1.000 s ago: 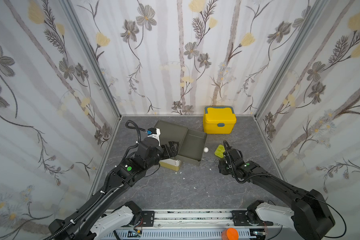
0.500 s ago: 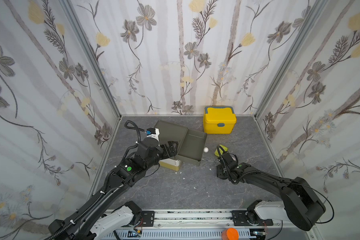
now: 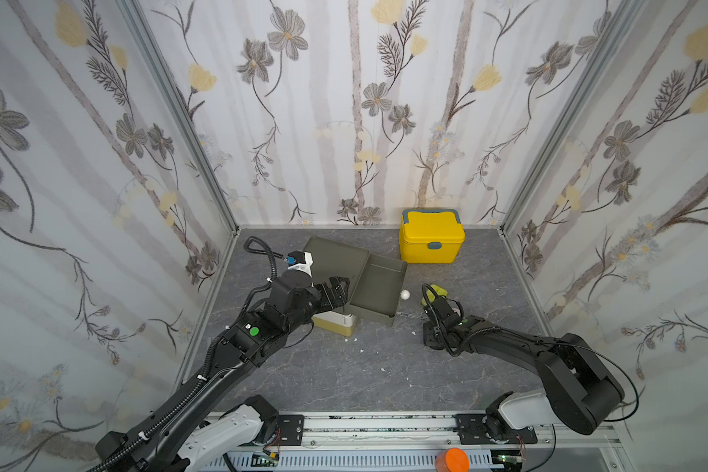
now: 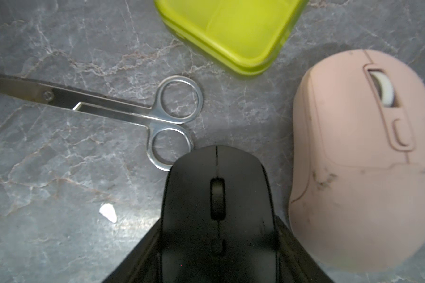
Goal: Take the mice out of the drawer
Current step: Place the mouse at the center of the board.
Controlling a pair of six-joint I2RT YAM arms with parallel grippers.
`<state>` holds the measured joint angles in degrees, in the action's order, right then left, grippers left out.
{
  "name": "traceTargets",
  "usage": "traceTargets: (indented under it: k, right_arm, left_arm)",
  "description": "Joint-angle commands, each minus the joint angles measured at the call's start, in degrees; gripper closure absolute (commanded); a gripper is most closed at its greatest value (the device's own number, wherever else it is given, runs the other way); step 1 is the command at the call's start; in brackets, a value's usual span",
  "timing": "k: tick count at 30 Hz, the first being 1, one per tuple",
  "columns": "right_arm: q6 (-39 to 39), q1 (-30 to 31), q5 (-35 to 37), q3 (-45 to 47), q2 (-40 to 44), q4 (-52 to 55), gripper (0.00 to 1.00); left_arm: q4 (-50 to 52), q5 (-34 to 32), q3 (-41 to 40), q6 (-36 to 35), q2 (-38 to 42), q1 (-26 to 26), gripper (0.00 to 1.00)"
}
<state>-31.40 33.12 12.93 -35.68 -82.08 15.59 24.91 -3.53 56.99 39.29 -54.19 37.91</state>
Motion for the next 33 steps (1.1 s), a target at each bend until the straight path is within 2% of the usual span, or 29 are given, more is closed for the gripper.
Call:
traceTargets:
  k: [1,10,15,26,30,33]
  right_arm:
    - [0.6,-0.4,0.6,-0.6,-0.4,-1.7,0.36]
    - [1.1,-0.6,-0.4,-1.0,1.0,-1.5,0.30]
    - [1.1,-0.6,0.0,-2.0,3.3,0.9,0.30]
    - [3.5,-3.0,1.7,-5.3,18.0,7.4,0.28]
    - [5.7,-3.2,-4.3,-9.5,21.1,6.7,0.28]
    - [6.7,-3.1,-12.9,-11.8,20.2,4.2,0.32]
  left_arm:
    - [-0.2,-1.0,0.0,0.1,0.0,-0.2,0.00]
    - [-0.7,-0.5,0.2,0.1,-0.6,-0.4,0.00]
    - [-0.8,-0.1,0.7,-0.2,-1.3,-0.4,0.00]
    - [-0.3,-1.4,3.9,-2.0,-2.6,-1.2,0.00]
    - [2.3,-2.8,6.5,-4.7,-3.1,-2.8,0.00]
    - [4.3,-3.7,8.2,-7.1,-3.4,-5.7,0.00]
